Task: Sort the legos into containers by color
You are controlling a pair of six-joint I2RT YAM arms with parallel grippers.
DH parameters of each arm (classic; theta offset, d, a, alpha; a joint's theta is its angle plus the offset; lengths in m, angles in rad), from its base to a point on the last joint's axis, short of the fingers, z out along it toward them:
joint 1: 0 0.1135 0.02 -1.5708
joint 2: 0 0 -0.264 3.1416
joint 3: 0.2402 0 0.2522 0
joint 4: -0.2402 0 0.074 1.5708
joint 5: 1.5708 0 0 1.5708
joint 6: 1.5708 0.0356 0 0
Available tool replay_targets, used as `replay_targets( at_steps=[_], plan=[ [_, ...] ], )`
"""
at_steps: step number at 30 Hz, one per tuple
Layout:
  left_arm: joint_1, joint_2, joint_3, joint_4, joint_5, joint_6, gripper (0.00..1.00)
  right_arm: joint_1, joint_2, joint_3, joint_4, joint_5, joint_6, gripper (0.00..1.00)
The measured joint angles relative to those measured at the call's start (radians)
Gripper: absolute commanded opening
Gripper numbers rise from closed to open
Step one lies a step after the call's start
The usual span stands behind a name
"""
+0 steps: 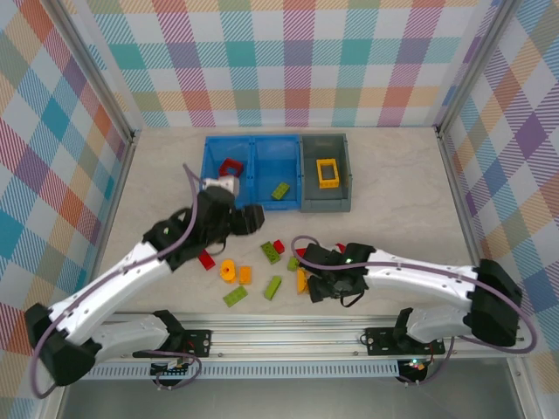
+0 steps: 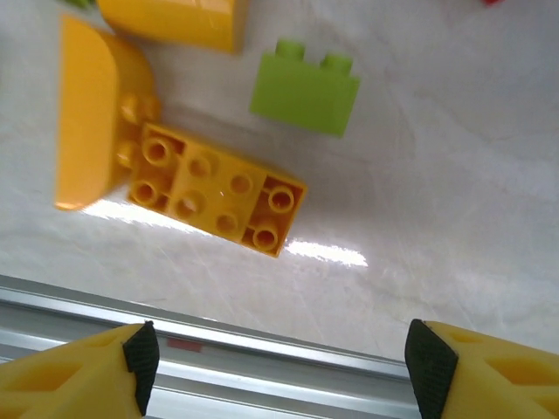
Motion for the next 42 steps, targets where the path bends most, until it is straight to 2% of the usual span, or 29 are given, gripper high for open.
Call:
replay_targets(
  at_steps=[6, 10, 17, 21, 25, 28, 33, 42],
  plan=[
    [-0.294, -0.134, -0.094, 0.018, -0.126, -0.101, 0.65, 0.0, 0.199, 0.026, 0.024, -0.01, -0.059, 0.83],
    [-0.39, -0.169, -0.094, 0.017, -0.205, -0.131, 0.65, -0.02, 0.257, 0.032, 0.062, -0.01, -0.095, 0.81],
    [-0.401, -0.208, -0.094, 0.013, -0.281, -0.16, 0.65, -0.072, 0.328, 0.079, 0.101, -0.031, -0.154, 0.68],
    [-0.401, -0.208, -0.097, 0.014, -0.283, -0.163, 0.66, -0.097, 0.336, 0.085, 0.123, -0.05, -0.174, 0.57],
    [-0.401, -0.214, -0.12, 0.019, -0.274, -0.171, 0.66, -0.107, 0.338, 0.086, 0.146, -0.056, -0.179, 0.51],
    [-0.401, -0.237, -0.148, 0.016, -0.253, -0.195, 0.68, -0.107, 0.331, 0.077, 0.163, -0.059, -0.175, 0.51],
    [-0.401, -0.323, -0.203, 0.001, -0.211, -0.263, 0.68, -0.112, 0.323, 0.069, 0.177, -0.047, -0.177, 0.59],
    [-0.401, -0.457, -0.274, -0.045, -0.2, -0.341, 0.68, -0.115, 0.331, 0.076, 0.195, -0.054, -0.199, 0.43]
  ],
)
